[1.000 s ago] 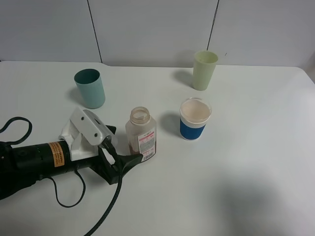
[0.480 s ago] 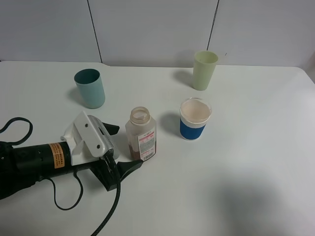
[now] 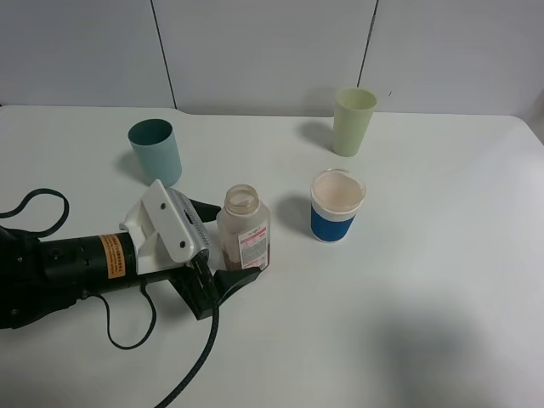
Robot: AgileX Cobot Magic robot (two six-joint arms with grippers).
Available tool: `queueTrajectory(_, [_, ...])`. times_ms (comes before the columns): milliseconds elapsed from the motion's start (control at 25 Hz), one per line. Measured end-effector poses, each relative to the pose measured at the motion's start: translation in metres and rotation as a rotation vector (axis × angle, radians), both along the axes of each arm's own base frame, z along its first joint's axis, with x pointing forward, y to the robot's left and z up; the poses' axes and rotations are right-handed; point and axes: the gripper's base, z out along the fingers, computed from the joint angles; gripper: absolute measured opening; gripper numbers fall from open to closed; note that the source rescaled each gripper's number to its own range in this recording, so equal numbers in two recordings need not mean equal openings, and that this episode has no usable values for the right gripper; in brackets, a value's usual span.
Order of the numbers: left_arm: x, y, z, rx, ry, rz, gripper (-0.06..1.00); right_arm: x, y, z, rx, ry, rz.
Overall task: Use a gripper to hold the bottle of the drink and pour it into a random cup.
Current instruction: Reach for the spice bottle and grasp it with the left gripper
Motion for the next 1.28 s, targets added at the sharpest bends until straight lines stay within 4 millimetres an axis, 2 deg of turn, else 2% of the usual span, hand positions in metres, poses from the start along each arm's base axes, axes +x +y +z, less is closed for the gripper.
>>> queueTrajectory(600, [-0.0008, -0.0023, -0.0001, 0.010, -0.005, -0.034, 1.00, 0.0000, 0.0000, 0.0000, 0.000, 0.000, 0.000])
queueTrajectory(880, [-0.0025, -0.0037, 0.0000, 0.015, -0.011, -0.064, 0.80, 0.0000, 0.0000, 0.0000, 0.000, 0.000, 0.000])
queueTrajectory(1280, [-0.0019, -0.0033, 0.0000, 0.014, -0.011, -0.056, 0.77, 0.0000, 0.0000, 0.0000, 0.000, 0.000, 0.000])
